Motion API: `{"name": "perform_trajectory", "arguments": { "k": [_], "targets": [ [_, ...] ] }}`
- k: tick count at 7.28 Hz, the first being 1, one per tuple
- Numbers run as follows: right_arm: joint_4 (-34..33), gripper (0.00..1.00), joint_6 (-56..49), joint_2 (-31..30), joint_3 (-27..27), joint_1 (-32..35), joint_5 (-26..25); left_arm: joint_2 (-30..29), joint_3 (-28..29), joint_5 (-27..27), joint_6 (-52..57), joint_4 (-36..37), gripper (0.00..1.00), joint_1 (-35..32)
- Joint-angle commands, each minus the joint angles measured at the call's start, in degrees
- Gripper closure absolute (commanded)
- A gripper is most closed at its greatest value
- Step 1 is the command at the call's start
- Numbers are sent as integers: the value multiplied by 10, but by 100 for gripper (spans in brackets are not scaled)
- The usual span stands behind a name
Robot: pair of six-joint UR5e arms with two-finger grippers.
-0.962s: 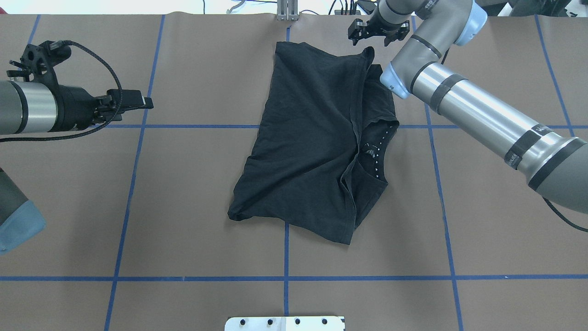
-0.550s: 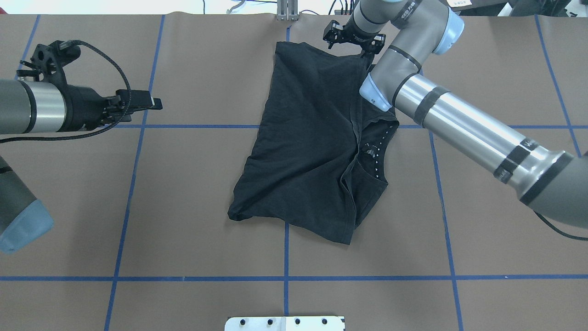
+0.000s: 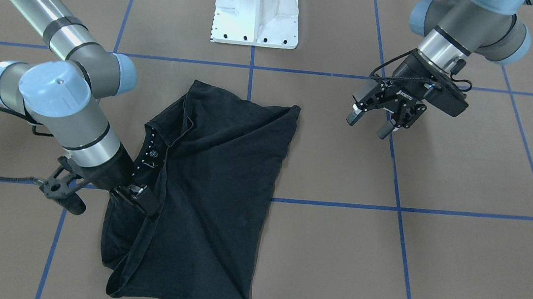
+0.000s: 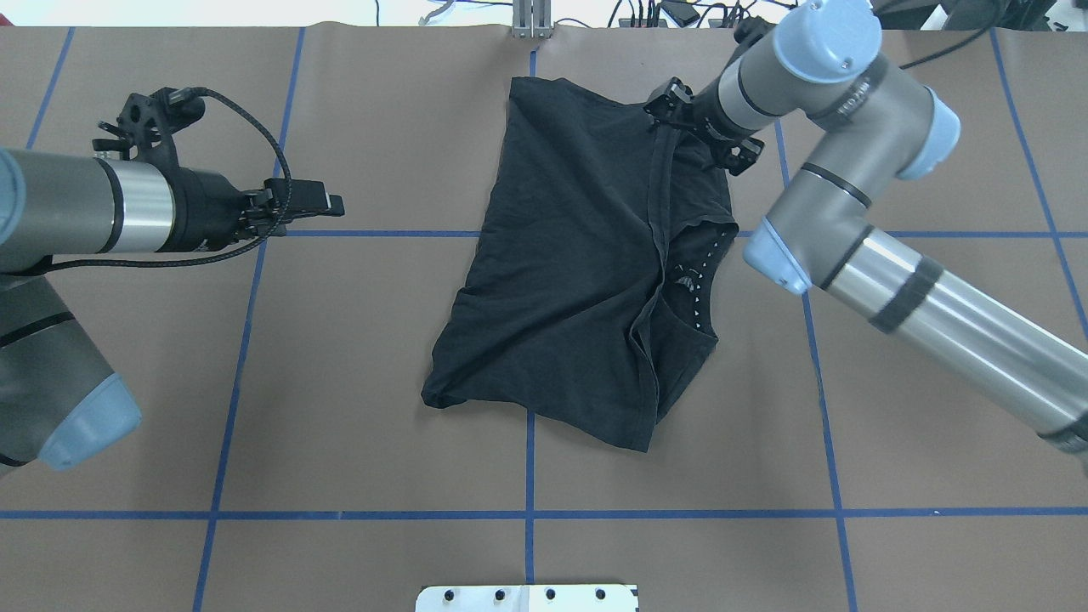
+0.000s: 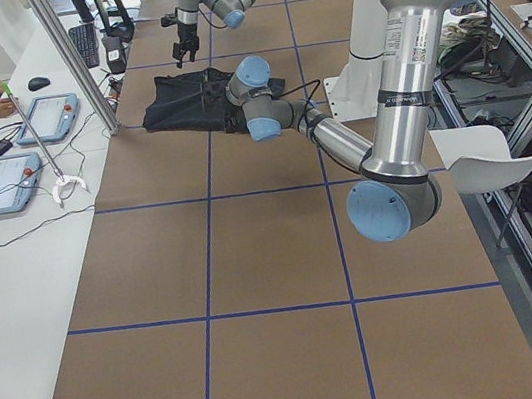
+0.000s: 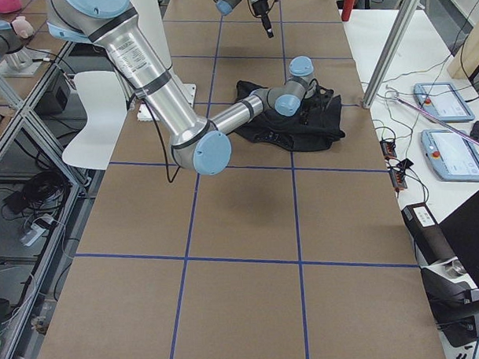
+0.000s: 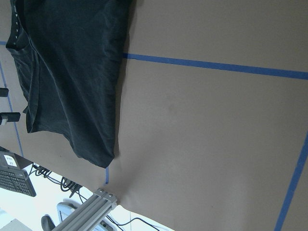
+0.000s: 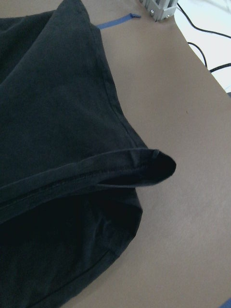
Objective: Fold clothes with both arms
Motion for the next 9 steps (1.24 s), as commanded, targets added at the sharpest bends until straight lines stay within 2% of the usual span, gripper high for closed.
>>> {"name": "perform_trajectory", "arguments": {
  "k": [1, 4, 6, 8, 9],
  "targets": [
    [-44, 0, 12, -32, 67, -33, -32, -14, 16, 0, 0, 1, 2, 3],
    [-161, 0, -53, -7, 76, -85, -92, -7, 20, 2, 0, -3, 2, 4],
    [-186, 0, -95, -4, 69, -107, -120, -4, 1, 3, -18, -3, 2, 5],
    [-277, 0, -206, 2, 82, -111, -120, -3, -13, 4, -20, -2, 2, 5],
    [-316, 0, -248, 1, 107, -115, -113, -3, -16, 4, -26, -2, 2, 5]
  ]
}}
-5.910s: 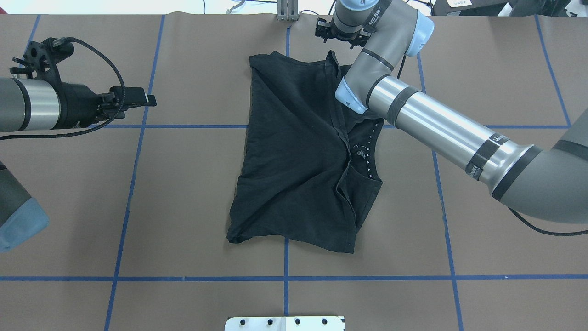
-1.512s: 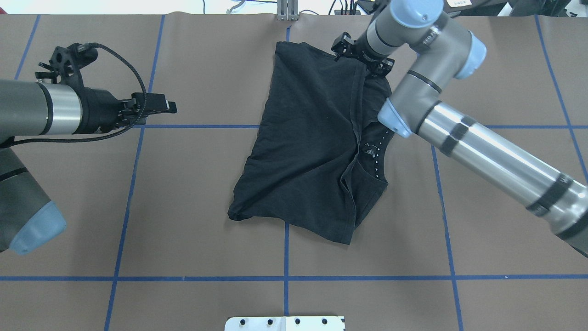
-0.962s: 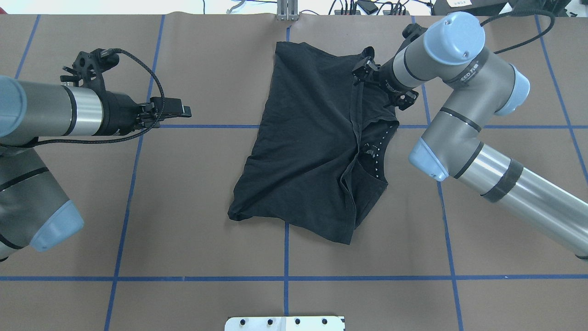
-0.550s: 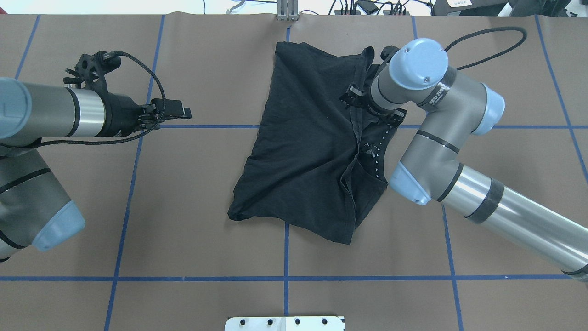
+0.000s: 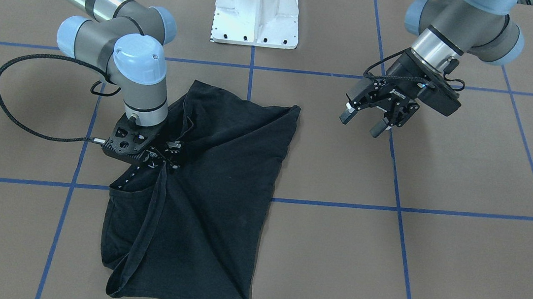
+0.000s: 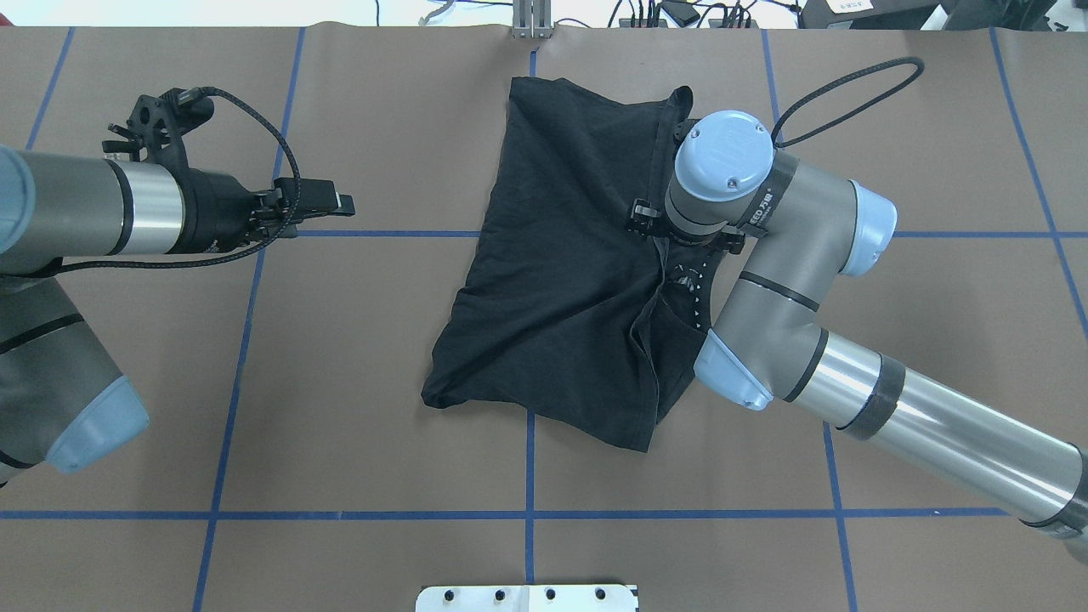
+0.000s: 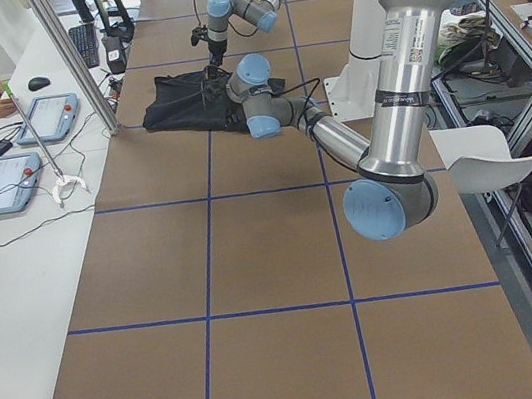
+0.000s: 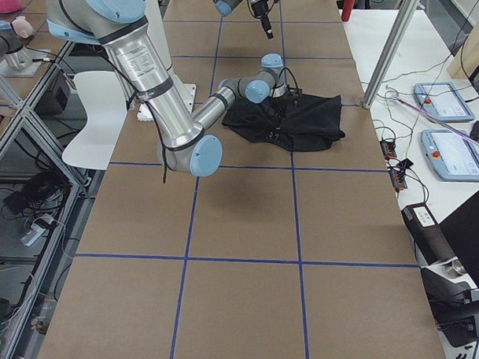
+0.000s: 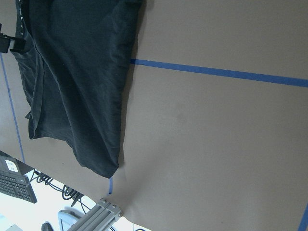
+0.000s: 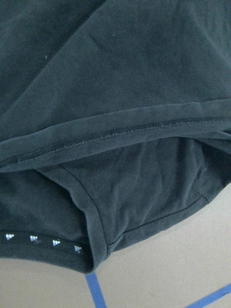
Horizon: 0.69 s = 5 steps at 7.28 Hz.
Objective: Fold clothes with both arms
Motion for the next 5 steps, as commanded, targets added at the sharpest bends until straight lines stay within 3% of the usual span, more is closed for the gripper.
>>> {"name": "perform_trajectory", "arguments": {
  "k": [1, 5],
  "targets": [
    [-74, 0, -80, 2, 31, -12, 4, 0, -12, -1, -7, 0, 2, 0],
    [-75, 0, -121, 1, 11, -21, 1, 19, -34, -1, -8, 0, 2, 0]
  ]
}}
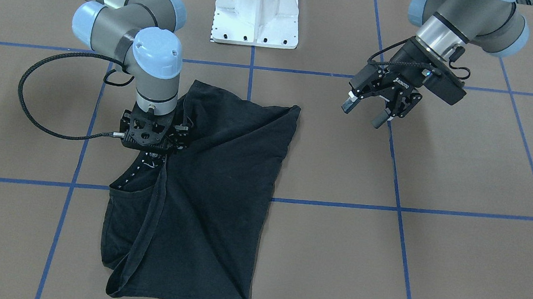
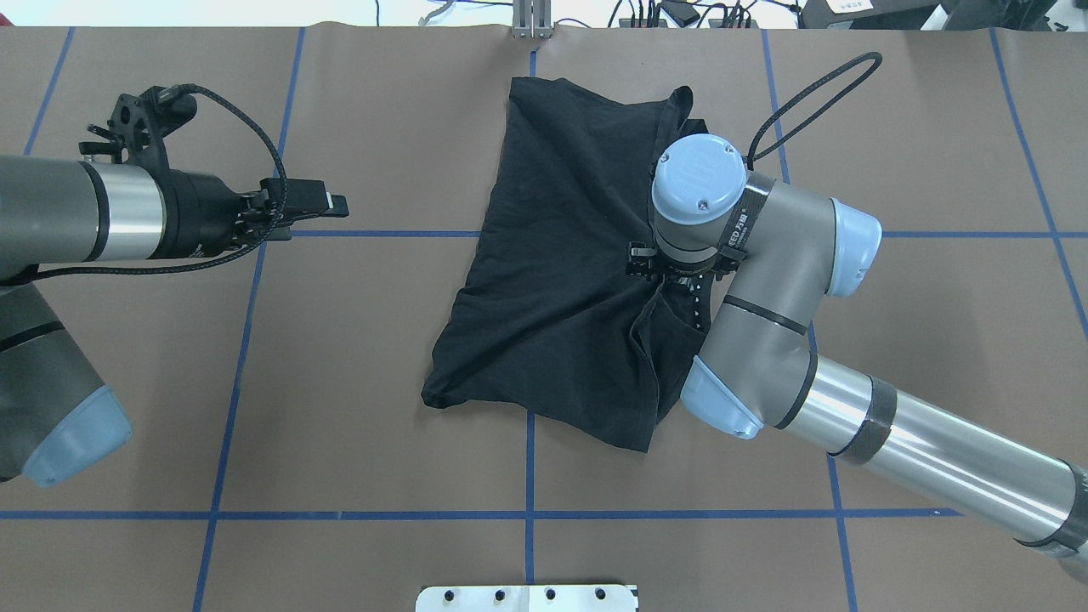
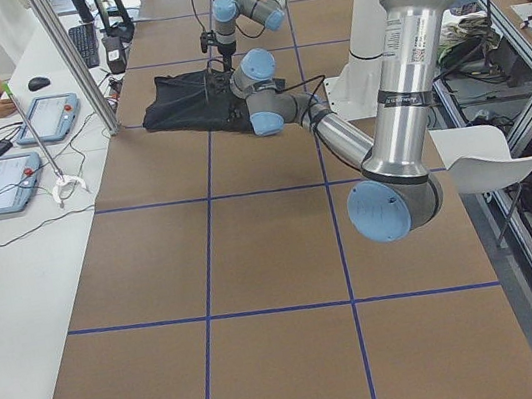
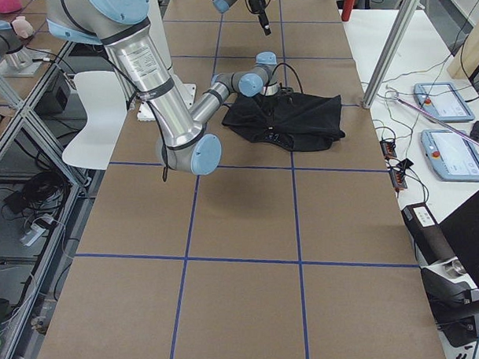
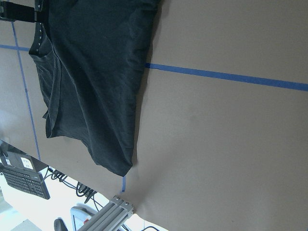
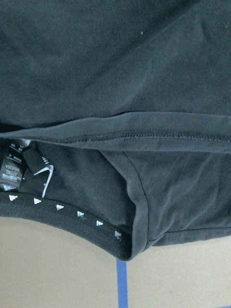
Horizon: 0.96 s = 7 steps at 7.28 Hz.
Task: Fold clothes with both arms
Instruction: 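Press the collar fold with the right gripper, then lift it away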
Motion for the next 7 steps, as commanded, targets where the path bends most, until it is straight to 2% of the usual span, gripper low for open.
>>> {"name": "perform_trajectory", "arguments": {
  "k": [1, 5, 7],
  "targets": [
    [-2, 0, -38, -2, -12, 4, -2, 3, -9, 0, -4, 1, 2, 0],
    [6, 0, -79, 8, -55, 35, 0, 7, -22, -1, -10, 8, 2, 0],
    [7, 0, -109, 40, -107, 57, 0, 11, -27, -1, -10, 8, 2, 0]
  ]
}}
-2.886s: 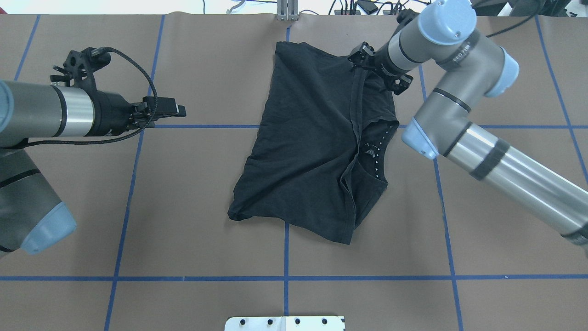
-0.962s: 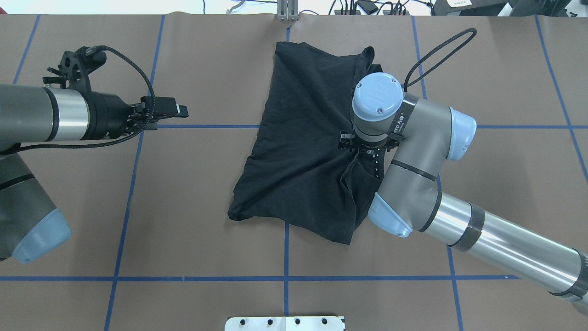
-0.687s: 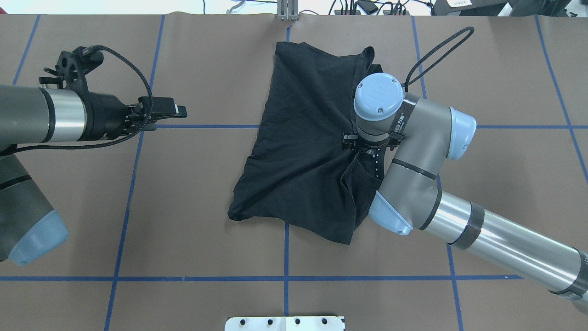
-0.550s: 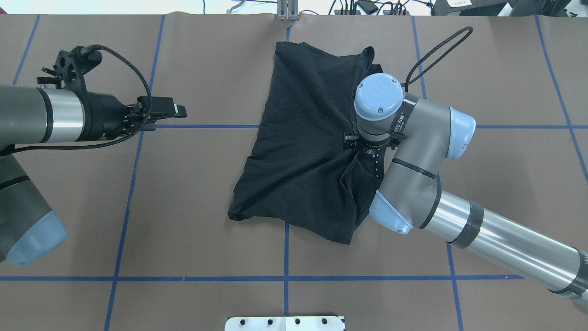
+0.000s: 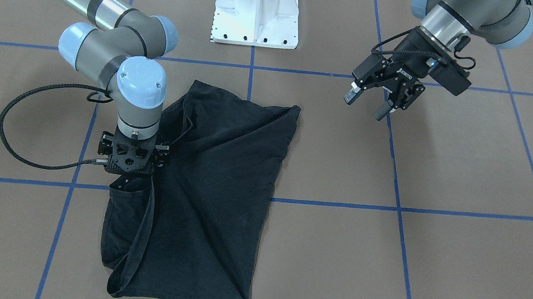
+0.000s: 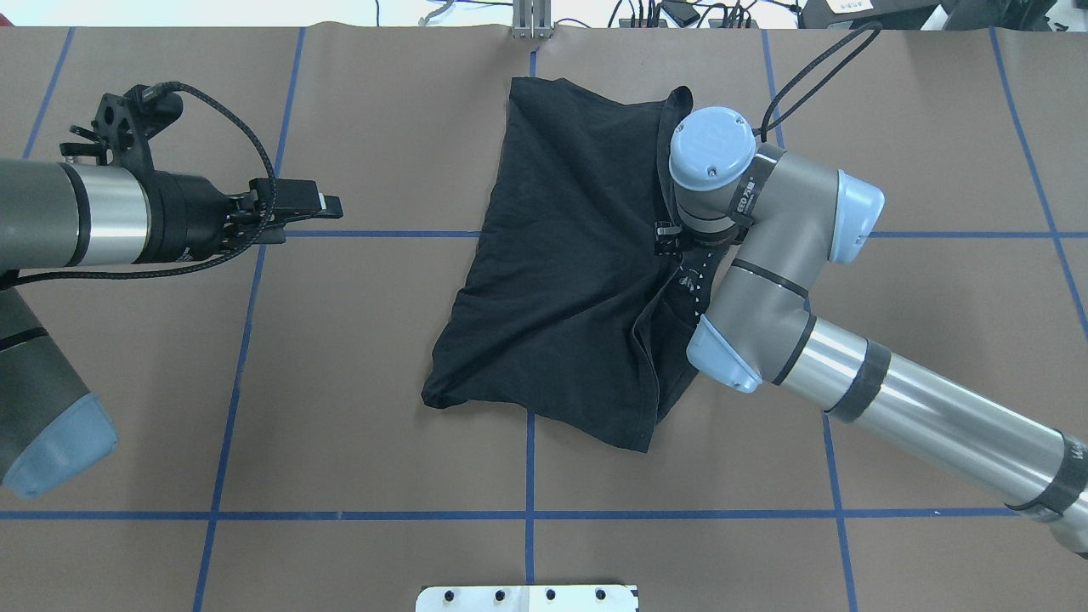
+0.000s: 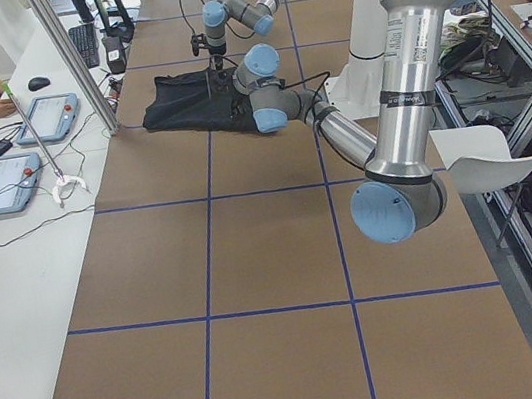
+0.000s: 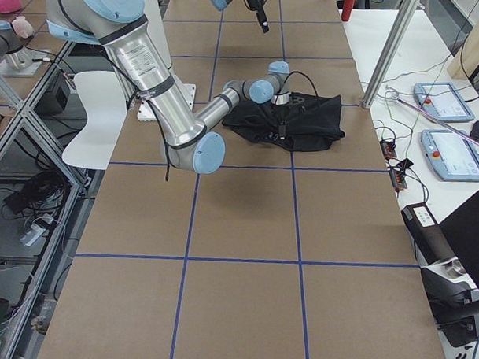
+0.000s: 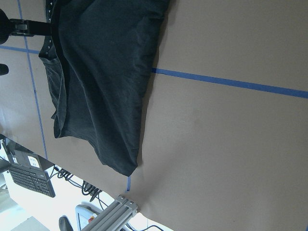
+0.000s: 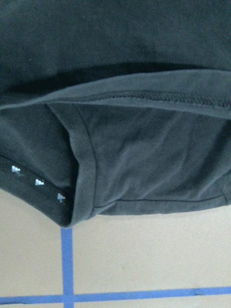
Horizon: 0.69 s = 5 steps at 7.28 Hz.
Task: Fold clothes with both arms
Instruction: 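Press the collar fold with the right gripper, then lift it away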
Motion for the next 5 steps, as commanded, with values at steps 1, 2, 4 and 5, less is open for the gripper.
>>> {"name": "perform_trajectory", "arguments": {
  "k": [1, 2, 4, 5],
  "targets": [
    [11, 0, -34, 20, -59, 26, 1, 2, -3, 0, 0, 0, 2, -1],
    [40, 0, -63, 19, -68, 52, 26, 6, -5, 0, 0, 0, 2, -1],
    [45, 0, -114, 25, -95, 88, 45, 16, -16, 0, 0, 0, 2, -1],
    [31, 0, -111, 62, -106, 102, 76, 17, -16, 0, 0, 0, 2, -1]
  ]
}}
